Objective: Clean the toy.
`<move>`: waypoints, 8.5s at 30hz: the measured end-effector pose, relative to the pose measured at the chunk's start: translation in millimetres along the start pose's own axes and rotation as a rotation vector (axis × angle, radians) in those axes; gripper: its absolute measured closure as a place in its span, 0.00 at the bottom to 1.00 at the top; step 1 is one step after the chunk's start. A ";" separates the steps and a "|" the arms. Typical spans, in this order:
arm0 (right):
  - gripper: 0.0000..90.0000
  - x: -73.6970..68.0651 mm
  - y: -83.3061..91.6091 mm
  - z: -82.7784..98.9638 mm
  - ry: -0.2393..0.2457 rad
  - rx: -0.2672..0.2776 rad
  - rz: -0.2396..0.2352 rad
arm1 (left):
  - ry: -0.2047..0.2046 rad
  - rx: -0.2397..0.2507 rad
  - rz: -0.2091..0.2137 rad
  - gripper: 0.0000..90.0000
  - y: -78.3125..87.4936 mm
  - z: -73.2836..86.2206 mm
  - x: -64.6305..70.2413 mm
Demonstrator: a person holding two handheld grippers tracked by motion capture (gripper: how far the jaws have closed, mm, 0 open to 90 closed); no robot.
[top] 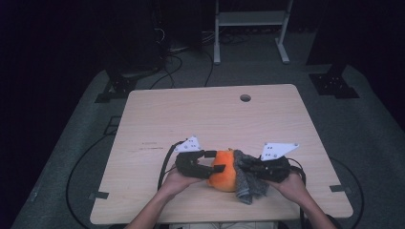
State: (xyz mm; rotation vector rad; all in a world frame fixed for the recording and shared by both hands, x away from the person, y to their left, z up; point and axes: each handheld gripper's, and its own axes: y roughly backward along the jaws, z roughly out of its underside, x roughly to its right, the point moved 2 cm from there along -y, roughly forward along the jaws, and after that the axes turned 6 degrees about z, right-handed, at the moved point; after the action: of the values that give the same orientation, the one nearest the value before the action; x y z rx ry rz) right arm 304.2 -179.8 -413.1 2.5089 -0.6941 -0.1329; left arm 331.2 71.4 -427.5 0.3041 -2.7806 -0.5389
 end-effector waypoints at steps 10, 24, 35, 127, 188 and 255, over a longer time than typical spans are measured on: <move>0.91 -11.8 -2.0 -18.0 0.063 -0.014 -0.055 | -0.173 -0.076 -0.017 0.52 3.0 0.2 11.3; 0.90 -0.3 2.1 1.8 -0.021 -0.008 -0.023 | -0.085 -0.106 -0.011 0.29 -12.0 -3.7 11.0; 0.91 -3.8 -1.0 -20.2 0.044 0.045 -0.018 | -0.302 -0.073 -0.022 0.39 -4.6 -0.9 11.2; 0.91 6.9 -14.7 7.6 -0.031 0.017 -0.007 | -0.176 -0.043 -0.055 0.36 3.7 3.4 -2.0; 0.91 35.3 -8.1 17.8 -0.240 0.072 -0.075 | -0.283 -0.081 0.060 0.46 5.9 22.1 8.2; 0.91 -2.1 -10.3 -1.9 -0.077 0.003 -0.026 | -0.268 -0.093 0.074 0.44 1.7 17.6 8.3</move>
State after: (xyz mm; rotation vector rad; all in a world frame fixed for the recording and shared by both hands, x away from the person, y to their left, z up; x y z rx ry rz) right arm 307.5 -170.3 -416.8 2.5271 -0.6930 -0.2391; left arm 317.5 76.6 -440.4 0.1143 -2.9957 -0.7374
